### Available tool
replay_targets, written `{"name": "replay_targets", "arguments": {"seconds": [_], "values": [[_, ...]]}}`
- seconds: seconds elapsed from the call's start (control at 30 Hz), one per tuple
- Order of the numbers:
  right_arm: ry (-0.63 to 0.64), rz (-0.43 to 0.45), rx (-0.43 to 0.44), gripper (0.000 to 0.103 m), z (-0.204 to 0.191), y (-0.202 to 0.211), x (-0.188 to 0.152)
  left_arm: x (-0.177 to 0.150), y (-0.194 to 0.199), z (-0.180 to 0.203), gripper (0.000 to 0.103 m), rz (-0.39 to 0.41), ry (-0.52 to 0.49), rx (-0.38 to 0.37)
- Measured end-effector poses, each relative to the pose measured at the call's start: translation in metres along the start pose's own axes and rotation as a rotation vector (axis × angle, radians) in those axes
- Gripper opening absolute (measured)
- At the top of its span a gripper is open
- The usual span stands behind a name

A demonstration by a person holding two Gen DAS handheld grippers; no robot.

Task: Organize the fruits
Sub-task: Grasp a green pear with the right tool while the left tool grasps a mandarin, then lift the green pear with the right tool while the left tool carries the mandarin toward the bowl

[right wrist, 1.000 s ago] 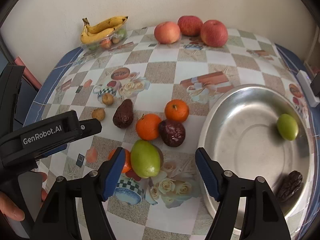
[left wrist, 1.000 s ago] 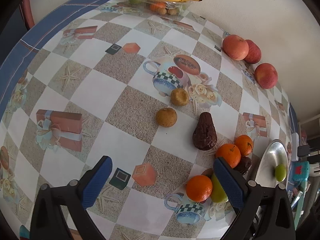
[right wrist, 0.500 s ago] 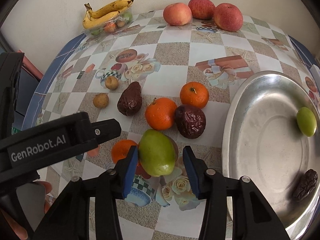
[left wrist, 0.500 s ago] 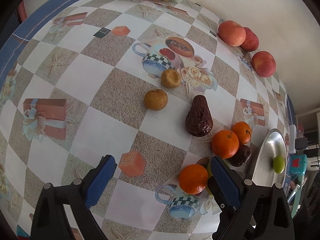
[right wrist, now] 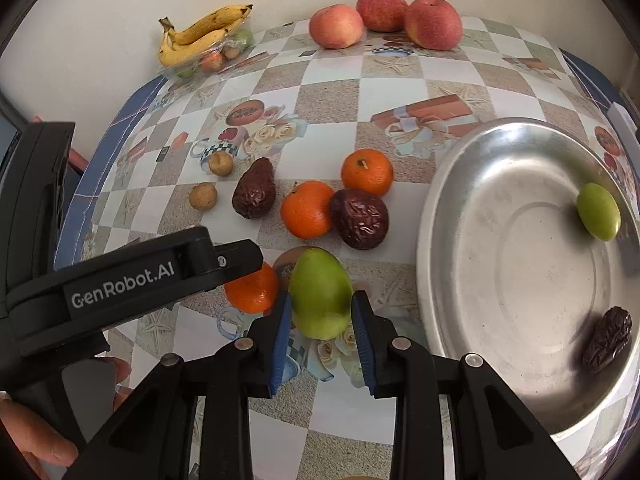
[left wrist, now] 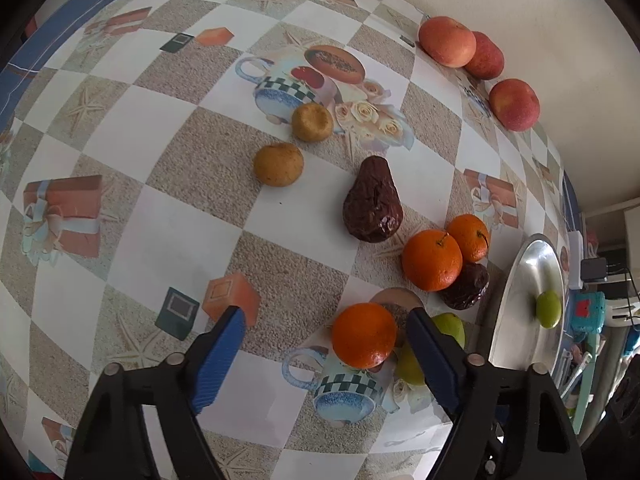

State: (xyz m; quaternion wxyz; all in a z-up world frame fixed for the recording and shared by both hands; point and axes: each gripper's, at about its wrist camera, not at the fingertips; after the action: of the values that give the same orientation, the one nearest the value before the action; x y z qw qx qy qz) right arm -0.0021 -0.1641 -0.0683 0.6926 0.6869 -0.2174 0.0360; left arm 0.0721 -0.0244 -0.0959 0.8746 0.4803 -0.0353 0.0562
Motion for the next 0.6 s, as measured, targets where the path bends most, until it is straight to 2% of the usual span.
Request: {"name": "replay_targets", "arguments": {"seconds": [0.17, 0.23, 0.4, 0.6], "values": [[-0.019, -0.006, 0.025, 0.032, 0.003, -0.001, 0.0, -0.001, -0.001, 0.003, 0.065, -0.009, -0.01, -0.016], [-0.014, -0.009, 0.029, 0.032, 0.001, -0.001, 0.0, -0.001, -0.003, 0.003, 0.052, -0.021, -0.002, -0.048], [-0.011, -0.004, 0.03, 0.032, 0.0, -0.002, -0.001, -0.003, -0.011, 0.005, 0.039, -0.059, 0.02, -0.118], [-0.021, 0.001, 0.038, 0.032, 0.0, -0.005, 0.0, -0.002, -0.003, -0.005, 0.036, -0.031, 0.061, -0.127]]}}
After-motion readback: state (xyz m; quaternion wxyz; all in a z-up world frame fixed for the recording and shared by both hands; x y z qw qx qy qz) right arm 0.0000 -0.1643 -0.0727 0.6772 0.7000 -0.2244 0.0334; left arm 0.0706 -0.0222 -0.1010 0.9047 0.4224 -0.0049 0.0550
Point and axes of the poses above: each gripper's, at about its wrist camera, not at the fingertips, and y roughly against the way its jaws point, z to its right, x to its top, and after that the axes turned 13 degrees about -x, right-handed
